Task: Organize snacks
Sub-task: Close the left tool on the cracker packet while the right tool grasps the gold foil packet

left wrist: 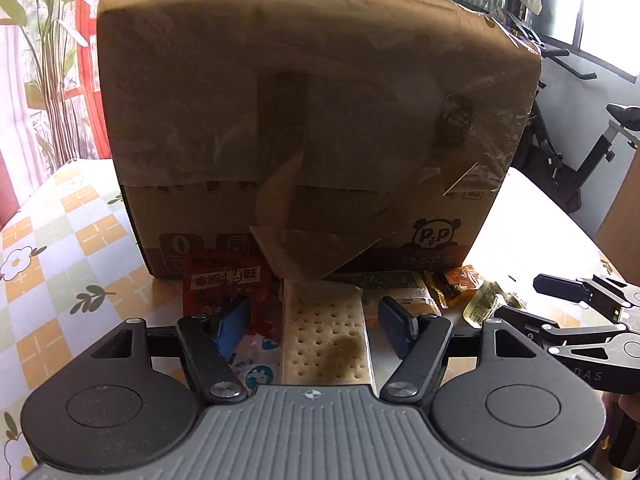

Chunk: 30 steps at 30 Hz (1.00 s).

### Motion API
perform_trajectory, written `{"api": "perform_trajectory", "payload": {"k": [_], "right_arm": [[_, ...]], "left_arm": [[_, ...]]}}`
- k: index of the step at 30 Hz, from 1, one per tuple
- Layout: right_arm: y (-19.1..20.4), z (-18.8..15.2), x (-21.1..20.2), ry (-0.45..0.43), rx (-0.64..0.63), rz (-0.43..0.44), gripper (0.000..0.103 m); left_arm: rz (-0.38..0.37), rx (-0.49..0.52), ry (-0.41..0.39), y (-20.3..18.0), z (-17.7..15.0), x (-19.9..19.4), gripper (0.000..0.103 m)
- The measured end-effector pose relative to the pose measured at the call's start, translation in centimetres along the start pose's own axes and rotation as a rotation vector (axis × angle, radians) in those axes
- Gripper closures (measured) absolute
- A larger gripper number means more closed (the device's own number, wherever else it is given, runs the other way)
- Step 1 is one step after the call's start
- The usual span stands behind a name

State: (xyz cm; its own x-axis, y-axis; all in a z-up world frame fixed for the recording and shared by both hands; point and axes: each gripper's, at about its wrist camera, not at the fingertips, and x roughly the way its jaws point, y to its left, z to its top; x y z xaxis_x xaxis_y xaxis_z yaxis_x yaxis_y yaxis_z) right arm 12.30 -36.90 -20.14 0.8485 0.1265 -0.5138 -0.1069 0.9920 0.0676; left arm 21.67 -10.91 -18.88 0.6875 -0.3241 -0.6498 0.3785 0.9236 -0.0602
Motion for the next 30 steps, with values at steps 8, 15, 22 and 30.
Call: {"api": "perform_trajectory", "payload": {"k": [8,15,22,30], "right_arm": [[0.4,0.0,0.6,0.03,-0.025,0.01,0.028],[0.4,0.1,1.2,0.063,-0.027,0.011,0.028],[0.7,0.0,2.2,0.113,-0.051,0.011,0.028],[1.2,-0.1,2.5,0.135,-0.081,-0.012,0.028]], "left_arm": [[0.014,0.012,0.07,-1.0,-0.6,1.9,0.031],[0.069,0.025,0.067,-0.9,-1.1,2.3,0.053],[0.044,-0.006,0.037,-0.1,-1.1,0.3,0.054],[0.053,-0.013,-0.034,0.4,-0.6,-2.3,0.053]]}}
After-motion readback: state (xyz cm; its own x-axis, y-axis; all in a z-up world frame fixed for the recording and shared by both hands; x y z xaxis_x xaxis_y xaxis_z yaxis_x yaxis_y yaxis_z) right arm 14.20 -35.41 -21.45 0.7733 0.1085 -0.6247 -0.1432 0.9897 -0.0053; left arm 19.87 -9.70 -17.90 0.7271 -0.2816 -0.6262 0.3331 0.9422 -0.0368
